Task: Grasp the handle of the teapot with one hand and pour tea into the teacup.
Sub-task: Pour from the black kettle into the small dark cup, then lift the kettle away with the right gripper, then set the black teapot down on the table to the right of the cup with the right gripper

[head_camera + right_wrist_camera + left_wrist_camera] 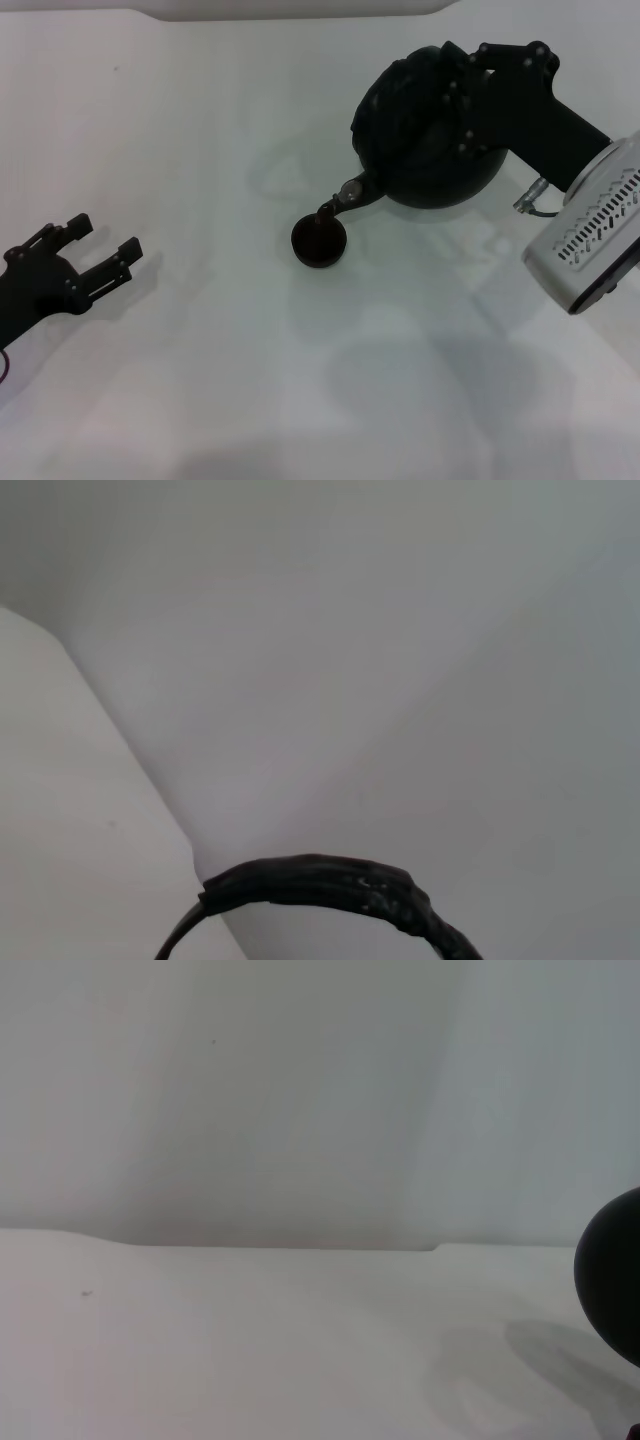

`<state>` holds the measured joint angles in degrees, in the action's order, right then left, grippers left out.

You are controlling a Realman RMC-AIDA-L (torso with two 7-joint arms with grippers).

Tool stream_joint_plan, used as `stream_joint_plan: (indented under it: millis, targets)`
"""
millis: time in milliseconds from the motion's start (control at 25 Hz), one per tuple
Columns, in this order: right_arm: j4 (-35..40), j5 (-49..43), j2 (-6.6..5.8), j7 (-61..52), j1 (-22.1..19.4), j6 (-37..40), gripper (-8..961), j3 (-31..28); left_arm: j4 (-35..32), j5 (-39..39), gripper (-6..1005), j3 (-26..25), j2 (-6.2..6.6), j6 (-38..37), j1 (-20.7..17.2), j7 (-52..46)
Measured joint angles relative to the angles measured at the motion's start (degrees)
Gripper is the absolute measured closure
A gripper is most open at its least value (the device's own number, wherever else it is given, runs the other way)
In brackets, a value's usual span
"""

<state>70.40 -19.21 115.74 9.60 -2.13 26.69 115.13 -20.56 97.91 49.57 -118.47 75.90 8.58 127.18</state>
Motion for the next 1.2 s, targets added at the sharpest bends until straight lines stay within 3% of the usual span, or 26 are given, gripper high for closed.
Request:
stream_joint_plan:
  millis: [200,360,520,880,960,1080,1200]
  targets:
    - [-0.83,6.20,-0.23,-1.28,0.38,0.87,856,0.00,0.00,0.00,165,0.11,0.00,-0.05,0.26,0.00]
    - [-1.25,9.38,-0.89,-8.55,0.71,1.76,856,-0.04,0.00,0.00,166,0.14,0.00,-0.06,0.29,0.00]
    - [-1.58,9.14,-2.19,-15.70,0.38,2.40,856,-0.08,0.00,0.00,167,0.15,0.00,-0.06,0.30,0.00]
    - [-5.01,7.98,-10.01,-30.80,-1.60,15.39,856,0.28,-0.46,0.00,166,0.11,0.00,-0.06,0.35,0.00]
    - [-6.55,6.84,-11.09,-32.96,-2.03,17.73,856,-0.14,-0.52,0.00,167,0.08,0.01,-0.06,0.53,0.00]
    - [-9.58,4.54,-11.31,-35.13,-2.22,20.97,856,-1.33,-0.54,0.01,168,0.14,0.05,-0.37,1.15,0.00]
    - [-12.99,2.36,-10.66,-35.49,-2.13,24.29,856,-2.91,-0.53,-0.01,167,0.38,0.06,-0.87,1.86,0.00]
